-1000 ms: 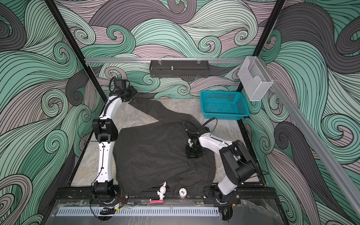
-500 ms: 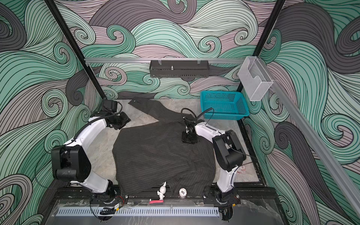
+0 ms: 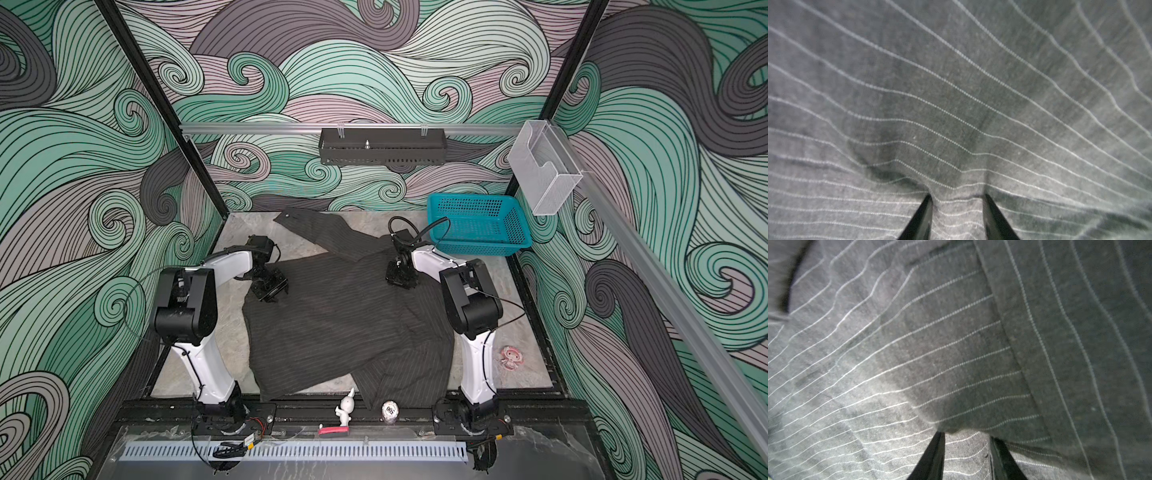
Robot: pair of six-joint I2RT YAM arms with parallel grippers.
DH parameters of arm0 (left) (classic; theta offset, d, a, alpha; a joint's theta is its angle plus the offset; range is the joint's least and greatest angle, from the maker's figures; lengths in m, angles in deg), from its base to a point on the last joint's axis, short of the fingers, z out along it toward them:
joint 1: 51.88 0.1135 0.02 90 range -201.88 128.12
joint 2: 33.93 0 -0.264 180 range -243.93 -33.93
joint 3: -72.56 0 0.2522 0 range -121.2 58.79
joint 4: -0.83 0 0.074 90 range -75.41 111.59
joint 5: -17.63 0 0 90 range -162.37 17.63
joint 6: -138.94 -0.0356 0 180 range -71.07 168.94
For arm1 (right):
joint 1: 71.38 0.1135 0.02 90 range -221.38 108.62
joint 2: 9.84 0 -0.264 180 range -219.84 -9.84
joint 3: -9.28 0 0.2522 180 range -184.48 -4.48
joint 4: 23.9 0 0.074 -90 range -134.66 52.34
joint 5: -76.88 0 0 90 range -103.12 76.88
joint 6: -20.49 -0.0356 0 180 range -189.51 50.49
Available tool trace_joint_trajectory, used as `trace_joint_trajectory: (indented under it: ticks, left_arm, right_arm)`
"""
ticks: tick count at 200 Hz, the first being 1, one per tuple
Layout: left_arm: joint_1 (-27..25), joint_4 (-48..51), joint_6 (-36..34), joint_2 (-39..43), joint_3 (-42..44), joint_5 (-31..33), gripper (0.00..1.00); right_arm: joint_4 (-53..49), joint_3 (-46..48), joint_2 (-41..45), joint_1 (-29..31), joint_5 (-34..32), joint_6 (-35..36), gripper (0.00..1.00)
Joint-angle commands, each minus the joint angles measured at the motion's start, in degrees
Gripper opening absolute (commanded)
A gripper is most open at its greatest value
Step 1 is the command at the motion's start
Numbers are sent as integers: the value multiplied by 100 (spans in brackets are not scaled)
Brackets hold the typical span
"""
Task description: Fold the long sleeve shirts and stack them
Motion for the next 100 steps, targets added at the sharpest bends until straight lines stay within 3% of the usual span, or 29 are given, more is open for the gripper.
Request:
trace_joint_trajectory:
  ticks: [1,45,65,84,100]
  left_arm:
    - [108,523,-180,-972,-1094,465,46]
    - [289,1657,-500,-2514,-4015,258,49]
    - [329,1950,-587,-2885,-4875,132,50]
    - [347,2093,-694,-2770,-5101,-107,54]
    - [336,1780,-773,-2056,-4470,-261,59]
  right_arm:
    - [13,-306,-404,-114,-88,-235,36]
    - [-292,-1447,-1086,-215,-22,-328,38]
    - [-455,-1995,-1381,-238,-12,-339,39]
    - [-669,-2337,-1363,-217,-8,-144,41]
    - [-668,-2185,-898,-106,-236,139,49]
